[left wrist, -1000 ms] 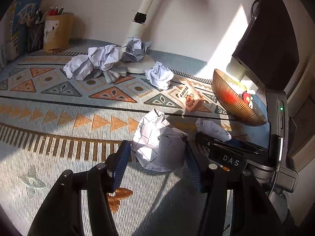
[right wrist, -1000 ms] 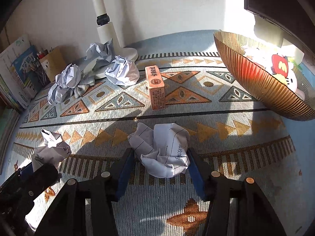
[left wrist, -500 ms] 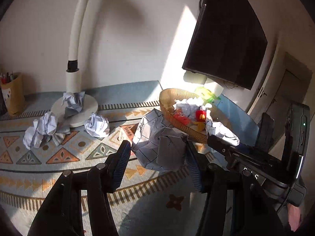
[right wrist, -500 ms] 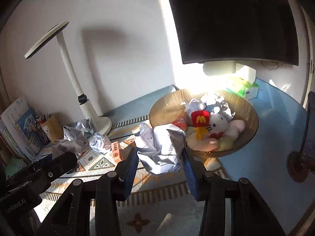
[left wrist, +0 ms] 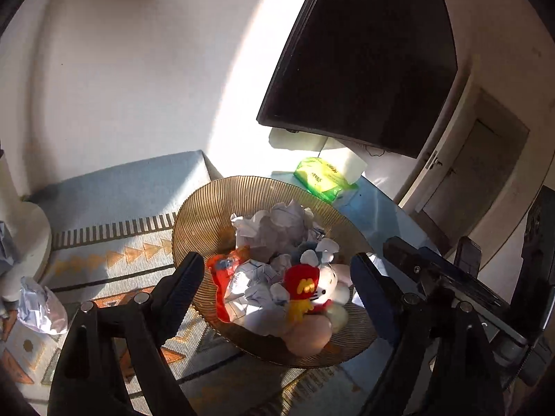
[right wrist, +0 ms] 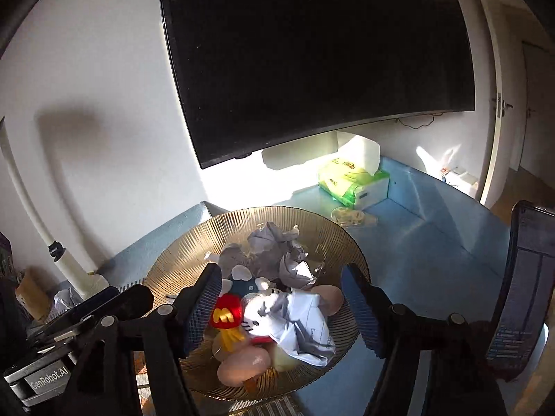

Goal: Organize objects

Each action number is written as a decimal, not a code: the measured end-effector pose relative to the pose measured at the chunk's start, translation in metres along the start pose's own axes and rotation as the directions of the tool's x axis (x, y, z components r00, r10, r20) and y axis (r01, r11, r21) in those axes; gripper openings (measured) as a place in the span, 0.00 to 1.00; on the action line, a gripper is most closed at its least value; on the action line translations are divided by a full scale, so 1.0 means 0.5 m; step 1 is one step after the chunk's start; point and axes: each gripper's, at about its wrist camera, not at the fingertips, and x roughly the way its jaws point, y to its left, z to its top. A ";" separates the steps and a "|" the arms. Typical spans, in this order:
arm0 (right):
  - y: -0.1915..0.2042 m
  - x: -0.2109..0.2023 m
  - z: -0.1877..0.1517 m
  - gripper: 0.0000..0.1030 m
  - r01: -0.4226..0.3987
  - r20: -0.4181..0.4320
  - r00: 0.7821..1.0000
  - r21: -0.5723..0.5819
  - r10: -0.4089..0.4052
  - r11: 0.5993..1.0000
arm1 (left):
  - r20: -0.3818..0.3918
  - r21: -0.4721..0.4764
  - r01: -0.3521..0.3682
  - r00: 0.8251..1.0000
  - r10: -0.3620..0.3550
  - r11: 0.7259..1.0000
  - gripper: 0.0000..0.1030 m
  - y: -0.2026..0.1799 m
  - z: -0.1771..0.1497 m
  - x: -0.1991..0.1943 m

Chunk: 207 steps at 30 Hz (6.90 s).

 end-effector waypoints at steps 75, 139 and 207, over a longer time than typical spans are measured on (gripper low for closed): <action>0.717 0.087 -0.259 0.68 -0.620 -0.412 0.763 -0.243 0.499 0.746 | -0.107 -0.066 -0.386 0.920 0.378 0.920 0.83 0.568 -0.194 -0.385; 0.444 -0.039 -0.422 0.71 -0.573 -0.467 0.783 -0.282 0.412 0.769 | 0.058 -0.294 -0.380 0.909 0.413 0.877 0.47 0.315 -0.373 -0.426; 0.092 -0.112 -0.104 0.79 -0.256 -0.091 0.962 0.019 0.257 0.966 | 0.182 -0.016 -0.229 0.957 0.228 0.973 0.92 0.059 -0.068 -0.271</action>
